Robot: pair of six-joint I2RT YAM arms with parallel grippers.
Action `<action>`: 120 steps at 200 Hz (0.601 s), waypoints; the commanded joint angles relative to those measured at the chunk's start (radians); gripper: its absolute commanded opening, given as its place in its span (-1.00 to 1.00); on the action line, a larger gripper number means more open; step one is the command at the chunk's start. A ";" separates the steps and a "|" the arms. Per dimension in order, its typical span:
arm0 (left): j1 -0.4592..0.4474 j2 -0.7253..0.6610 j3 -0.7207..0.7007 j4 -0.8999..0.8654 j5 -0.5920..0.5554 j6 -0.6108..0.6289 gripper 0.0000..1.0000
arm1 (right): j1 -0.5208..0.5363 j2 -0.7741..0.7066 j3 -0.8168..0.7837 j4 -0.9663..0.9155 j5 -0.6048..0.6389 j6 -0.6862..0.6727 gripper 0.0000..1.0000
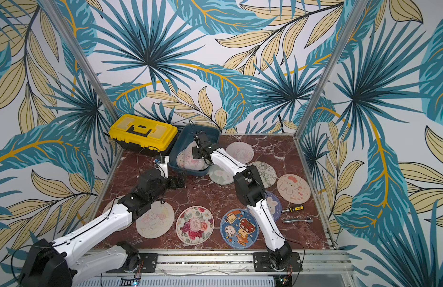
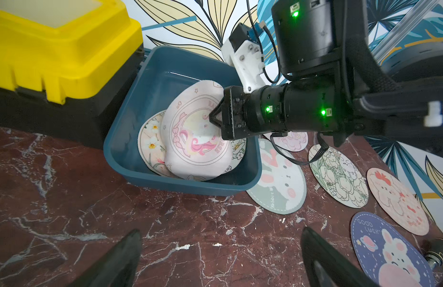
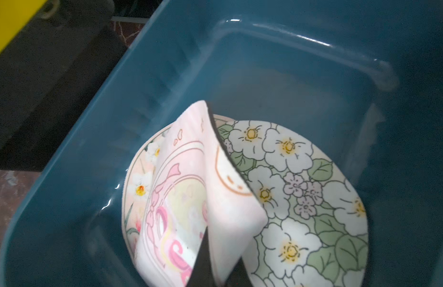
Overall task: Put the coasters into the storage box
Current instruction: Place the coaster in the storage box.
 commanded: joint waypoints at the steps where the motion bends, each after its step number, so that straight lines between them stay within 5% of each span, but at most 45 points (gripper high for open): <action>1: 0.008 0.006 -0.030 0.018 0.003 0.009 0.99 | 0.006 0.013 0.017 -0.009 0.079 -0.027 -0.87; 56: 0.010 0.012 -0.035 0.018 -0.002 0.003 0.99 | 0.006 0.022 0.017 0.004 0.049 -0.030 -0.30; 120: 0.011 0.022 -0.032 0.018 0.002 0.000 0.99 | 0.005 -0.009 0.012 -0.008 0.007 -0.029 0.05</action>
